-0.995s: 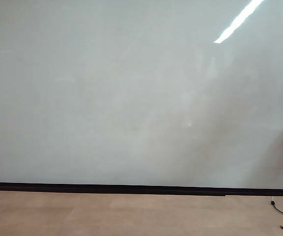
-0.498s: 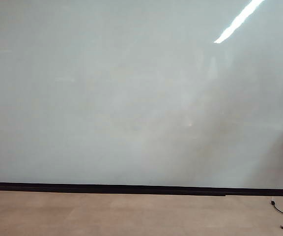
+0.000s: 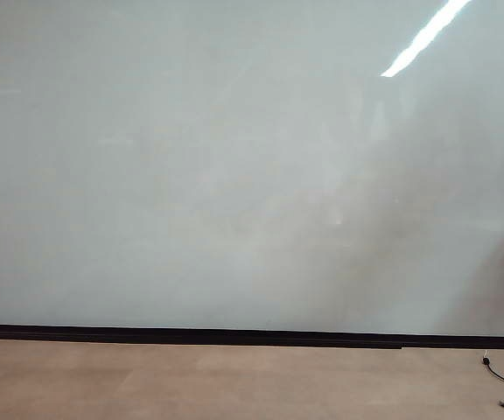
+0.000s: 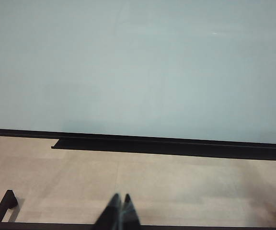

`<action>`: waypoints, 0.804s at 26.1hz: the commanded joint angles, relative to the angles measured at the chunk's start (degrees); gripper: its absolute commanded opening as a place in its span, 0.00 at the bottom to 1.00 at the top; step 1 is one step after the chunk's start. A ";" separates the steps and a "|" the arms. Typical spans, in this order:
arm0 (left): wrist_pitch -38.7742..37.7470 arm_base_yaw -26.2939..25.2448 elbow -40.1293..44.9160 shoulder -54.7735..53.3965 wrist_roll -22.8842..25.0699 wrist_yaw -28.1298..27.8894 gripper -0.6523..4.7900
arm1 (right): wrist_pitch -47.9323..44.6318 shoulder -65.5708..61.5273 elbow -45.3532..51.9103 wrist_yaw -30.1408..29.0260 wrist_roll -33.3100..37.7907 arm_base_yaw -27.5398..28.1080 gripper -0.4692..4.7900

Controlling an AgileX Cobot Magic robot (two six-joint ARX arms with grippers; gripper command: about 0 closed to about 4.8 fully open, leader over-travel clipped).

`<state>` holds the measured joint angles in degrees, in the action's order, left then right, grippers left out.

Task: Pick up the pen on the shelf to the right of the whiteboard and write the letter Z.

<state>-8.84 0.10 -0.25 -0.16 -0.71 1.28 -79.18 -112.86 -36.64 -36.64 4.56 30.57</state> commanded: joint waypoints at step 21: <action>0.31 0.00 -0.13 -0.02 0.26 0.02 0.11 | -1.88 1.86 -0.20 3.61 -0.09 0.46 0.09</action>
<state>-8.84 0.10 -0.25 -0.16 -0.69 1.28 -80.12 -111.28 -36.77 -34.54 4.43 30.87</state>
